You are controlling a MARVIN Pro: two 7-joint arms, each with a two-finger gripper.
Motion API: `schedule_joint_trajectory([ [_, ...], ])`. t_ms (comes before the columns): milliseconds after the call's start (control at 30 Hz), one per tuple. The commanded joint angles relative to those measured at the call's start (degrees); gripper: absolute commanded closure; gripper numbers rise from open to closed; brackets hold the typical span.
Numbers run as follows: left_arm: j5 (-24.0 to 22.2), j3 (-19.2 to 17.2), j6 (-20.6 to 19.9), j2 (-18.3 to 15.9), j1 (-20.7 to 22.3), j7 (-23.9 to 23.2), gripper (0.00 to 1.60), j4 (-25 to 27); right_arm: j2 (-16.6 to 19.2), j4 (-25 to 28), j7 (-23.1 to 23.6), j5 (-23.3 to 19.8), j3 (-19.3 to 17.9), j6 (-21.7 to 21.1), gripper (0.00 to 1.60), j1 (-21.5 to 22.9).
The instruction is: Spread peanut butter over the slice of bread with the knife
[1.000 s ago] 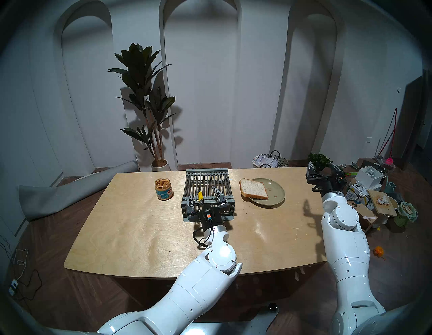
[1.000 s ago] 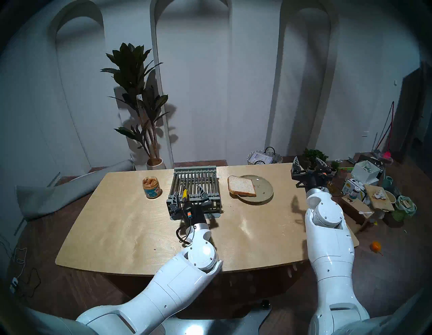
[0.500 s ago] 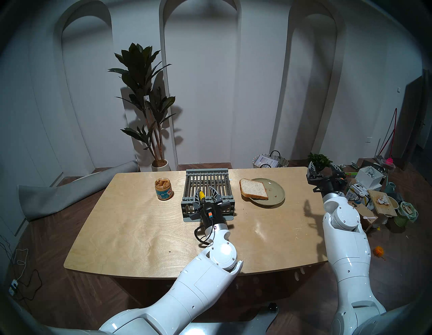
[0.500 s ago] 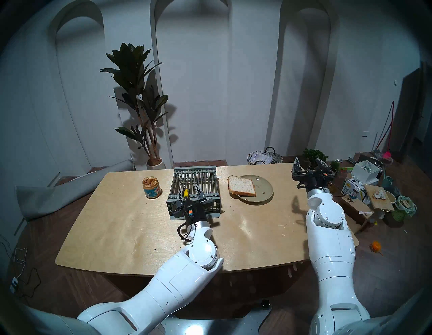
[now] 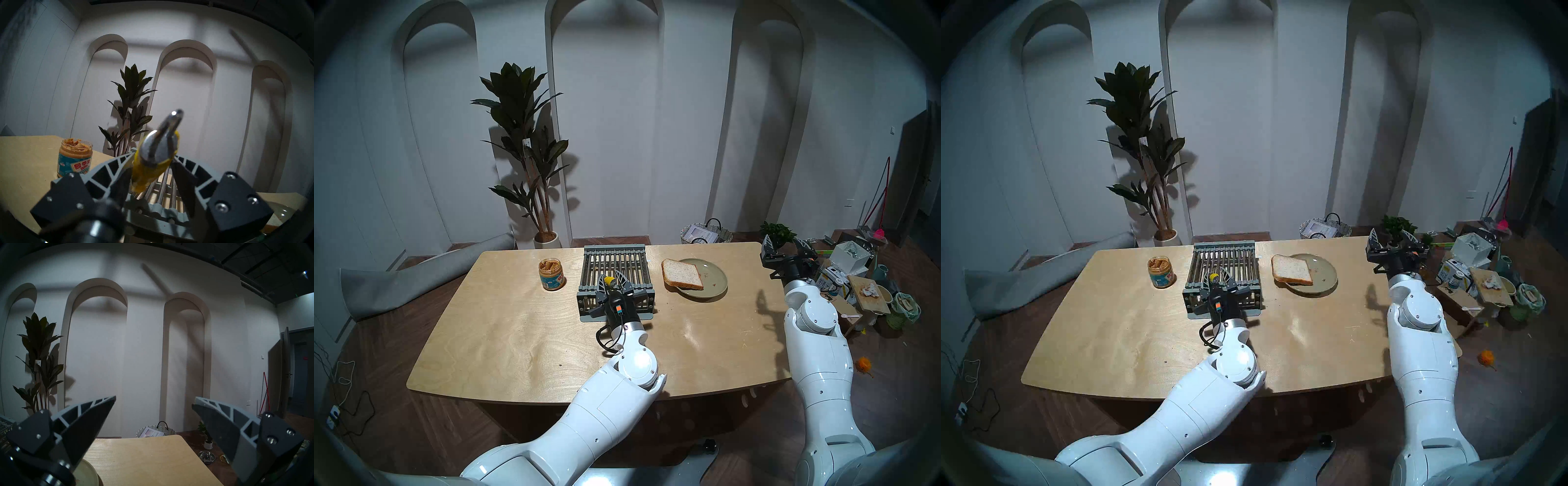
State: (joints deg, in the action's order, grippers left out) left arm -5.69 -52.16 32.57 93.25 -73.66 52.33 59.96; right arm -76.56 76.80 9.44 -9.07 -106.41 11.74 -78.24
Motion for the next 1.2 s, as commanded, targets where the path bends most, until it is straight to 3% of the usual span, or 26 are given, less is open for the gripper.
schedule_joint_trajectory([
  [0, 0.0, -0.6, 0.4, 0.6, 2.5, -0.3, 0.53, -0.3, 0.0, 1.4, 0.1, -0.3, 0.0, 0.5, 0.0, 1.0],
  [167, 0.0, -0.9, 0.5, 0.6, 2.6, -0.5, 0.62, -0.5, -0.2, 1.6, 0.0, -0.4, 0.0, 0.4, 0.0, 1.0],
  [333, 0.0, -1.2, 0.7, 0.5, 2.6, -0.9, 0.86, -0.5, -0.1, 0.6, 0.0, -0.3, 0.1, 1.0, 0.0, 1.3],
  [367, 0.0, -1.2, 0.7, 0.4, 2.5, -1.1, 0.97, -0.4, -0.1, 0.6, -0.1, -0.2, 0.1, 1.0, 0.0, 1.3],
  [400, 0.0, -1.3, 0.5, 0.3, 2.5, -1.3, 1.2, -0.2, -0.3, 1.0, -0.3, 0.0, 0.3, 0.8, 0.0, 1.2],
  [500, 0.0, -1.5, 0.3, 0.1, 2.3, -1.5, 1.6, 0.3, -0.5, 1.6, -0.7, 0.1, 0.5, 0.5, 0.0, 1.1],
  [733, 0.2, -1.7, -0.3, -0.6, 2.1, -2.1, 1.6, 1.6, -0.8, 2.0, -1.4, 0.4, 0.9, 0.4, 0.0, 1.1],
  [1167, -0.1, -1.2, -6.0, -3.3, 0.9, -4.2, 1.6, 8.2, -1.7, 0.8, -2.9, 0.0, 0.7, 0.5, 0.0, 1.4],
])
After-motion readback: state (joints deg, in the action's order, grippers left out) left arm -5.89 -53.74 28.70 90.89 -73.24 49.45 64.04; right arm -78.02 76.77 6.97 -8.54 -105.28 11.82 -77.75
